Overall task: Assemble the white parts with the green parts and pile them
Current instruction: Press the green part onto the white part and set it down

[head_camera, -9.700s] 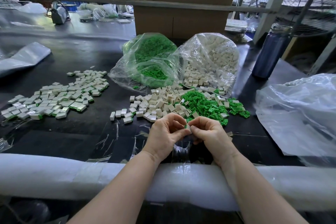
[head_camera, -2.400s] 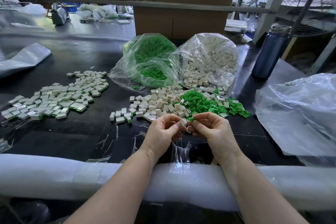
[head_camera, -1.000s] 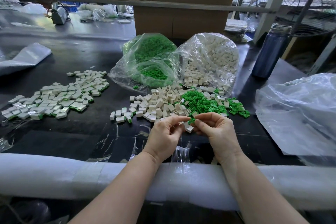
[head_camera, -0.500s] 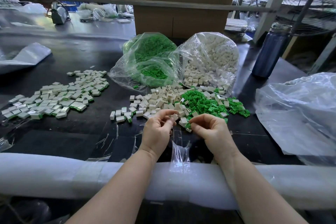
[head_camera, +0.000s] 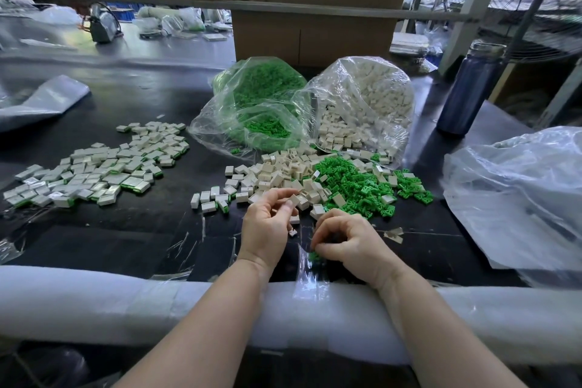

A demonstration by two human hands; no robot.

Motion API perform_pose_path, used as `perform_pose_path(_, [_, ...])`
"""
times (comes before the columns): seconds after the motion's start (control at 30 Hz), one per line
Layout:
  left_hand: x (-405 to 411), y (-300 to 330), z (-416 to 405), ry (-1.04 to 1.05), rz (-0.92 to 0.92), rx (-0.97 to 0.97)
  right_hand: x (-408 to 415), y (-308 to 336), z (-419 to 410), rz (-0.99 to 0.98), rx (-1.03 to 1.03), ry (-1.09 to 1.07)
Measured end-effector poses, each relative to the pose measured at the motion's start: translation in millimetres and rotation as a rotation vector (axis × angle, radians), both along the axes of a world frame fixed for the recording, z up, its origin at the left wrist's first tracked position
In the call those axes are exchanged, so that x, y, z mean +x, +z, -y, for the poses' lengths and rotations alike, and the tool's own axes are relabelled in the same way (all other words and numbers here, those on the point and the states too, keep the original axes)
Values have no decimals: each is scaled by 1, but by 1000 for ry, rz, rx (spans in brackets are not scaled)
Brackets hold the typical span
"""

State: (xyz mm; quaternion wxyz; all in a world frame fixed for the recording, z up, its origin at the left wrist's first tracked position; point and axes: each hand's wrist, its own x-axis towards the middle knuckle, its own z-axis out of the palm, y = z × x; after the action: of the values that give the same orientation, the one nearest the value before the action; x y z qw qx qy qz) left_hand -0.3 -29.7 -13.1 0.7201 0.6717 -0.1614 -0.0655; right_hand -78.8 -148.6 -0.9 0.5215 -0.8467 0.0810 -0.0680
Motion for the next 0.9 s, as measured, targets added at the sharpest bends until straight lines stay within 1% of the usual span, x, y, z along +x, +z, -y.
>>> perform_pose_path(0.1, [0, -1, -1, -1, 11, 21, 1, -3, 3, 85, 19, -157])
perform_pose_path(0.2, [0, -1, 0, -8, 8, 37, 2, -9, 8, 151, -10, -324])
perform_pose_path(0.27, [0, -1, 0, -14, 1, 41, 3, -12, 10, 151, -44, -394])
perform_pose_path(0.37, [0, -1, 0, -22, -9, 47, 4, -14, 12, 112, -64, -444])
perform_pose_path(0.53, [-1, -1, 0, -24, -12, 78, 4, -12, 9, 21, -72, -435])
perform_pose_path(0.67, [-1, -1, 0, -32, -8, 85, 2, -8, 7, 0, -171, -384])
perform_pose_path(0.83, [-2, 0, -2, -50, -9, 113, 3, -10, 4, -143, -375, -261])
perform_pose_path(0.9, [-3, 1, -2, -61, -12, 125, 2, -9, 4, -161, -388, -248])
